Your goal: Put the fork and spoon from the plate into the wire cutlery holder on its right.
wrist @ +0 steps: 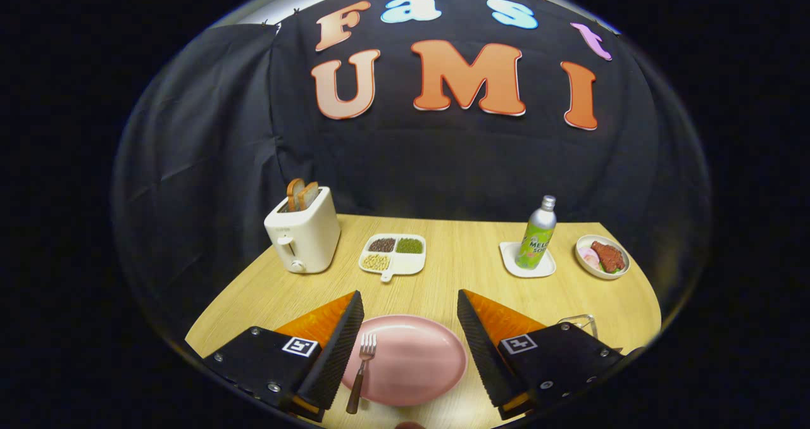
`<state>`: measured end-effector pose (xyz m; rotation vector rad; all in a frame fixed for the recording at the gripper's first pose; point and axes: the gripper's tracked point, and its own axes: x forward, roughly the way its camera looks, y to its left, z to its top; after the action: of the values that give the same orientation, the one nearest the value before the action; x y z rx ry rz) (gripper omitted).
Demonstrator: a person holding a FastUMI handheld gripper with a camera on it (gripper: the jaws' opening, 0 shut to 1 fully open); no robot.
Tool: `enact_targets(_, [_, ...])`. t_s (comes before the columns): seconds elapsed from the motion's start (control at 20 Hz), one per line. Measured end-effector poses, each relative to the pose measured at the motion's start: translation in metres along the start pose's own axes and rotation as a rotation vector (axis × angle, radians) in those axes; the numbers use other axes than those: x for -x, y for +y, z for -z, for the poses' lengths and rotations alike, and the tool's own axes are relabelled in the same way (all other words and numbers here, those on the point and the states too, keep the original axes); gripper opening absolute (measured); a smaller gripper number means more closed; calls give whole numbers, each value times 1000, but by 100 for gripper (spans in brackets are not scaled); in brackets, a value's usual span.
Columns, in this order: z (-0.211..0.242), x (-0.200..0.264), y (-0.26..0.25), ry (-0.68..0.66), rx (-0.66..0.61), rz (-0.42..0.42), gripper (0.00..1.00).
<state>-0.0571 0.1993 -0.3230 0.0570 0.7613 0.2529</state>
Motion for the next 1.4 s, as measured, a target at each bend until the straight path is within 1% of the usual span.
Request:
enact_targets(0.3, [78, -15, 32, 193, 15, -32, 90])
enact_targets(0.45, [105, -21, 42, 268, 22, -40, 90])
enact_targets(0.6, [124, -26, 43, 327, 36, -20, 86])
enact_targets(0.65, [130, -27, 43, 344, 34, -14, 82])
enact_targets(0.7, [135, -29, 42, 361, 33, -7, 80])
enact_targets(0.8, [144, -30, 42, 392, 46, -4, 70])
enact_targets(0.85, [148, -30, 43, 404, 57, -5, 61])
enact_targets(0.95, [158, -32, 46, 428, 72, -7, 49])
enact_targets(1.0, [164, -33, 45, 453, 82, 0, 46])
enact_targets(1.05, [169, -32, 44, 465, 89, 4, 40])
enact_targets(1.1, [167, -36, 41, 456, 86, 11, 38])
enact_targets(1.25, [167, -39, 36, 458, 29, 23, 15])
enact_targets(1.35, [162, -40, 30, 444, -8, 24, 9])
enact_targets(1.4, [156, -40, 26, 432, -26, 20, 7])
